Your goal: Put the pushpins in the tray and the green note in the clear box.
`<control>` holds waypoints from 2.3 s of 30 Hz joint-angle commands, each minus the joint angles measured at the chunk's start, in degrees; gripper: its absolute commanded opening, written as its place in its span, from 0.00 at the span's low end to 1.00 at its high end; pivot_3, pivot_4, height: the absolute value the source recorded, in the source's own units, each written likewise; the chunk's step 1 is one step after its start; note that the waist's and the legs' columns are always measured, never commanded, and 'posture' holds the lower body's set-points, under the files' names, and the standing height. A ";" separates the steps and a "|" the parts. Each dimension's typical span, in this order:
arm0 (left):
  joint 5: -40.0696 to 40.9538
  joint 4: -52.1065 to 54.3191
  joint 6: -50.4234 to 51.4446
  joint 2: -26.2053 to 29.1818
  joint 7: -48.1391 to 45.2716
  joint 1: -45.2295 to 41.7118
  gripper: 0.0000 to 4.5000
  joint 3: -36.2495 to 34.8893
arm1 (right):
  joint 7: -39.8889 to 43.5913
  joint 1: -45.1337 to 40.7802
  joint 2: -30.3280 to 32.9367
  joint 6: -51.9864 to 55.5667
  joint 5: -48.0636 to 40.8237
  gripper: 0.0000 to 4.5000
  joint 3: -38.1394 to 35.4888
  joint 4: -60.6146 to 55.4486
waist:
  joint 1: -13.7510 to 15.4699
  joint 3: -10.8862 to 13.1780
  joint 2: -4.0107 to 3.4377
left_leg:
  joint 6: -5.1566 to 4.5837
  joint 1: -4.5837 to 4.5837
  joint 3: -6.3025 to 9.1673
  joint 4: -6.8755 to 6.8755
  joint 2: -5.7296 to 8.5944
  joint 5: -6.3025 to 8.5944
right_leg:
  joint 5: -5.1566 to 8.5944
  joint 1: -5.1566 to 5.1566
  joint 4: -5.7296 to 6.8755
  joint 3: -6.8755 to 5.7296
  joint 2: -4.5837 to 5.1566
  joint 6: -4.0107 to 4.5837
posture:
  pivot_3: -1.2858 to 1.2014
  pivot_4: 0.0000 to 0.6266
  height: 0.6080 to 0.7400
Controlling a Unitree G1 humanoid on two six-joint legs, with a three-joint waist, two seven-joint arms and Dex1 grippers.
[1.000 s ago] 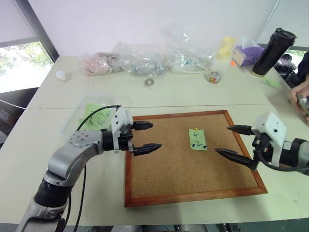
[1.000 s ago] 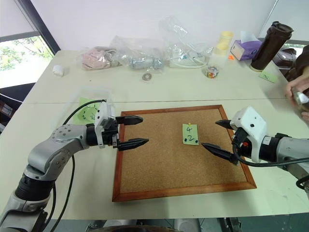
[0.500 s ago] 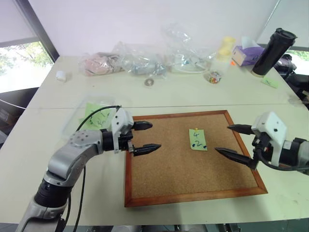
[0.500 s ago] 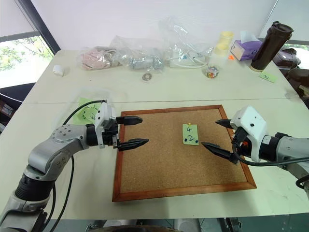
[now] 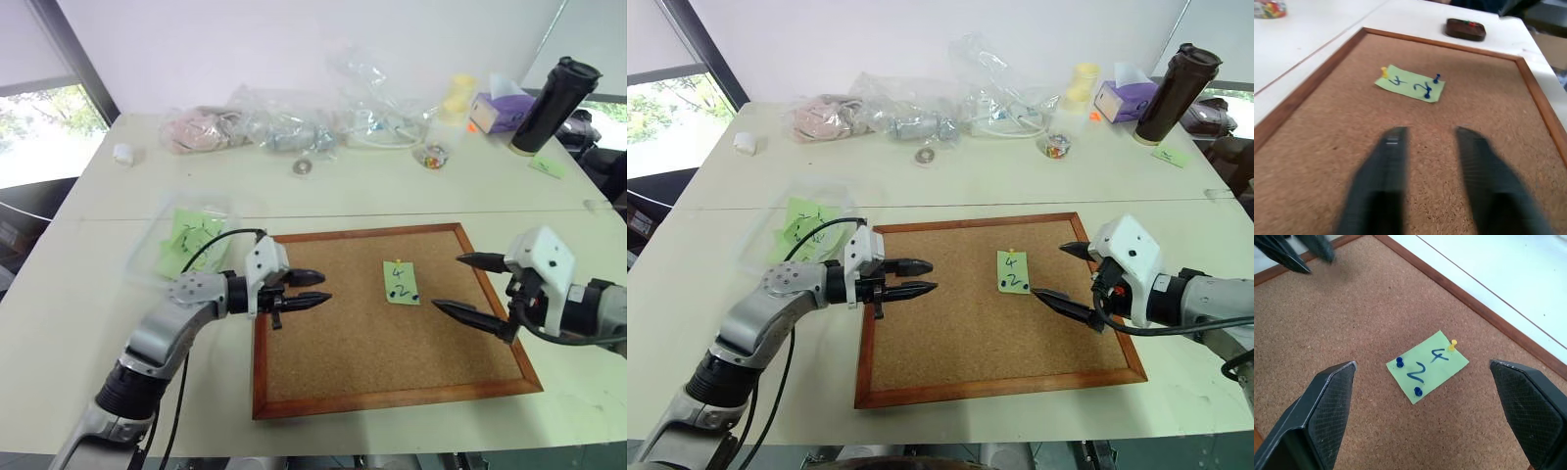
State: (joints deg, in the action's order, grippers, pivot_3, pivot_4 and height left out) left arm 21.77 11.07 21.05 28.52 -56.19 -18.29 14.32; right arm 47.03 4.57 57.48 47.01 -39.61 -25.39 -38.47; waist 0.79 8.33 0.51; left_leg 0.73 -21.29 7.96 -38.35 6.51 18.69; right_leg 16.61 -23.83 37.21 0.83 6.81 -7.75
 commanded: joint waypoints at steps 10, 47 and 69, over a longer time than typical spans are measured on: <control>-6.85 -3.57 -5.16 0.85 -2.27 3.65 0.01 4.13 | -4.49 -9.30 -4.16 -2.49 4.14 1.00 10.97 6.13 | -0.02 0.00 0.00 | 0.00 -0.01 0.00 0.00 0.00 0.00 | 0.00 -0.01 0.00 0.01 0.01 0.00 | 0.52 0.24 0.93; -11.13 -5.58 -6.56 0.48 1.88 6.36 0.00 5.14 | -5.82 -22.30 -18.06 -11.19 19.20 0.01 23.48 28.48 | 0.08 -0.21 -0.19 | 0.00 0.16 0.06 -0.09 0.05 0.00 | 0.00 0.21 0.00 0.01 0.00 0.00 | 0.52 0.24 0.93; -11.50 -4.60 -7.50 -1.55 2.42 9.03 0.00 7.79 | -14.74 1.83 -14.07 1.39 6.92 0.01 -24.20 26.55 | 1.35 -0.58 -0.64 | -0.11 0.62 -0.09 0.20 0.06 0.06 | 0.00 0.52 -0.10 0.17 0.03 -0.01 | 0.52 0.24 0.93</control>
State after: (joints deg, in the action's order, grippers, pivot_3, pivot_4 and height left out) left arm 12.08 7.31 11.97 26.66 -53.39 -10.88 19.54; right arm 31.60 6.09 43.28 50.03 -32.75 -47.39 -11.30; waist 2.14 7.76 -0.13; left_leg 0.61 -20.57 7.82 -38.12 6.57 18.76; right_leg 16.62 -23.23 37.10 1.05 6.83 -7.75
